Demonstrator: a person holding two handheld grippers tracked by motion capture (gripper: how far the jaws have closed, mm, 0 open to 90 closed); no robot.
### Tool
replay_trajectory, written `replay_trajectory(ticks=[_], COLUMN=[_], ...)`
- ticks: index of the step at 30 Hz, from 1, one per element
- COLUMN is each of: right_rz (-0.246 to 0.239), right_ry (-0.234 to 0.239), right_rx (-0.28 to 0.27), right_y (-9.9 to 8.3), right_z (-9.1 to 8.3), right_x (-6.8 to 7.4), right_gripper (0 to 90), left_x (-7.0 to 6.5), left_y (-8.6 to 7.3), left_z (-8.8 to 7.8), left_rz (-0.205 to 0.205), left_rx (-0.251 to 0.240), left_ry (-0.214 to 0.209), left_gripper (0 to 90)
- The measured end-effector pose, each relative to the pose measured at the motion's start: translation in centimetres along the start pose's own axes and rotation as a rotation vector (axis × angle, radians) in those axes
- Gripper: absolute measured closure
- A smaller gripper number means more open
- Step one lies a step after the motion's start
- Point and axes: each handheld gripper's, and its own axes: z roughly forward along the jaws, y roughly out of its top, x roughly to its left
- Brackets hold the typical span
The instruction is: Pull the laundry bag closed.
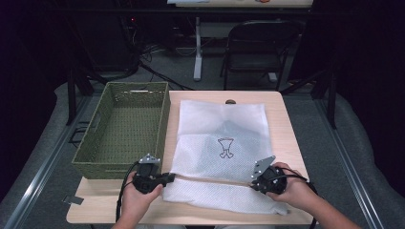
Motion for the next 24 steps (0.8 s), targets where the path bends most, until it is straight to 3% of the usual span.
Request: replay_trajectory(ticks=[24], right_rz=[0.085], right_ry=[-0.032], right_rx=[0.019], right_y=[-4.4], right_z=[-0.9], right_x=[-0.8], right_gripper=[82.0], left_x=[0.0], left_y=[-0.2], left_z=[0.2], left_rz=[-0.009], left_rx=[0.002], left_ry=[0.002], left_gripper=[81.9])
